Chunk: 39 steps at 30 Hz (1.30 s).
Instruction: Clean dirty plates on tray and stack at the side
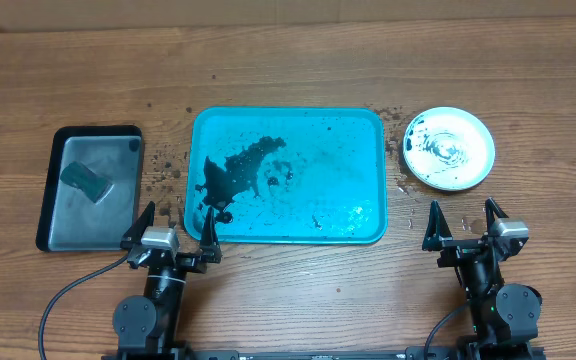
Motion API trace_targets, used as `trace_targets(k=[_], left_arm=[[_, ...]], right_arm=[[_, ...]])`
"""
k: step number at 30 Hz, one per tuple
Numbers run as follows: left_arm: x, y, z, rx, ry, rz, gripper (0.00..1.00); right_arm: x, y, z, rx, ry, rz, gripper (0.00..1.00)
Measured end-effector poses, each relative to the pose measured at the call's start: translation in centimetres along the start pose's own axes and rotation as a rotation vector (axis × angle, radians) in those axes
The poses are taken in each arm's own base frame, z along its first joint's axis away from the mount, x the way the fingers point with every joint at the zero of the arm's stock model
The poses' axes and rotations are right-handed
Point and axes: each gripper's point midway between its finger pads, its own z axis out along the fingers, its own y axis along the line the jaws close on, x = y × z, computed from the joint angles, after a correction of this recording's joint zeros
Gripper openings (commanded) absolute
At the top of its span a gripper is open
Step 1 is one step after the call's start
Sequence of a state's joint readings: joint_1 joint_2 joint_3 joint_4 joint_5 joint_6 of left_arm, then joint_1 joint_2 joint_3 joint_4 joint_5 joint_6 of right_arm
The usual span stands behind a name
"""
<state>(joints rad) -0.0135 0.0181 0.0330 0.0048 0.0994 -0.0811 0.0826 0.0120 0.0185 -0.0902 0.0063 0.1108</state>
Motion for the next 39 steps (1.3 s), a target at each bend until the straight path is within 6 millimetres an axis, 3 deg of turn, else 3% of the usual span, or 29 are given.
trace_targets(k=[5,8,17,39], left_arm=[[0.9,0.5,0.1,-0.023,0.014,-0.022,1.0],[3.0,1.0,0.0,-0.054,0.095,-0.03,1.0],[3.0,1.3,0.0,-0.069,0.097,0.052,1.0],[3.0,1.4,-0.1,-0.072,0.097,0.056,1.0]], right_arm=[[0.0,0.0,0.0,0.001,-0.001,0.0,1.0],[0.0,0.0,0.0,0.0,0.0,0.0,1.0],[0.0,0.0,0.0,0.0,0.0,0.0,1.0],[0.0,0.0,0.0,0.0,0.0,0.0,1.0]])
